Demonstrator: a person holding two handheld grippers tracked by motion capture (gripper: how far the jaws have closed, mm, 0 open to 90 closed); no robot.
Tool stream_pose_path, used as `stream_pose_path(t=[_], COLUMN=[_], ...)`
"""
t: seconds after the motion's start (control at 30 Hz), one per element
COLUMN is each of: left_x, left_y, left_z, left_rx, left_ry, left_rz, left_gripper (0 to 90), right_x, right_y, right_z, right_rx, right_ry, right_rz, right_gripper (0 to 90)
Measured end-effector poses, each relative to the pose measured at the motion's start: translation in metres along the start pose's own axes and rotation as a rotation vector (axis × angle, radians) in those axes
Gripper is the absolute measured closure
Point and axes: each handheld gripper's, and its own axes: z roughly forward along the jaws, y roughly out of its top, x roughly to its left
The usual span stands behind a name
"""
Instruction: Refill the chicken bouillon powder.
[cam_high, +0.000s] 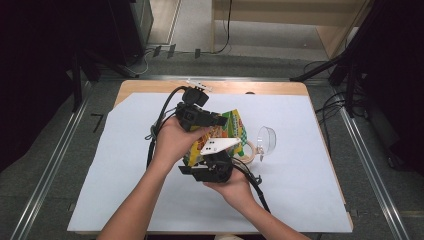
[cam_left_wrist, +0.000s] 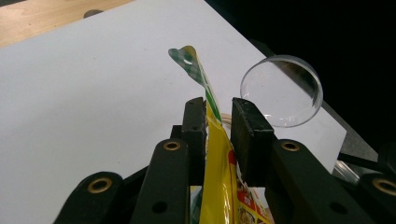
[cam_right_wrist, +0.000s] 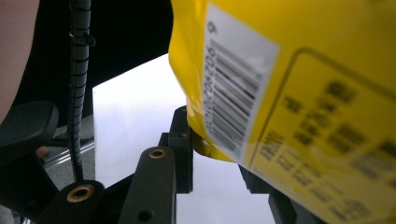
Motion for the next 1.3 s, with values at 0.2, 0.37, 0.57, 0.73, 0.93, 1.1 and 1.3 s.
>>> stream_pose_path(t=[0.2, 0.37, 0.57, 0.73, 0.93, 1.1, 1.3], left_x=[-0.0042, -0.0001, 0.0018, 0.0025, 0.0014, -0.0005, -0.0007], left_y=[0.0022, -0.0003, 0.0009, -0.0001, 0.0003, 0.0021, 0.0037], left_z=[-0.0020, -0.0009, -0.0048, -0.0037, -0.0014, 0.0001, 0.0010], left_rx=[-0.004, -0.003, -0.008, -0.004, -0.005, 0.001, 0.001], left_ry=[0.004, 0.002, -0.002, -0.004, -0.006, -0.004, -0.007], left_rz=[0.010, 0.002, -0.001, 0.001, 0.002, 0.009, 0.011], left_gripper=[75.5, 75.7, 75.7, 75.6, 75.7, 75.7, 75.7], right_x=[0.0011, 0.0010, 0.0019, 0.0015, 0.0004, 0.0000, -0.0008], right_y=[0.0014, 0.0012, 0.0045, 0.0041, 0.0025, 0.0024, 0.0025], right_z=[-0.0016, -0.0010, 0.0004, 0.0004, -0.0007, -0.0026, -0.0033], right_rx=[-0.016, -0.005, -0.005, -0.001, 0.004, -0.002, -0.006], right_ry=[0.006, 0.008, 0.017, 0.016, 0.011, 0.011, 0.009], right_rz=[0.003, 0.003, 0.000, -0.004, -0.004, 0.001, 0.006], right_gripper=[71.0, 71.0, 71.0, 71.1, 71.1, 71.1, 71.1])
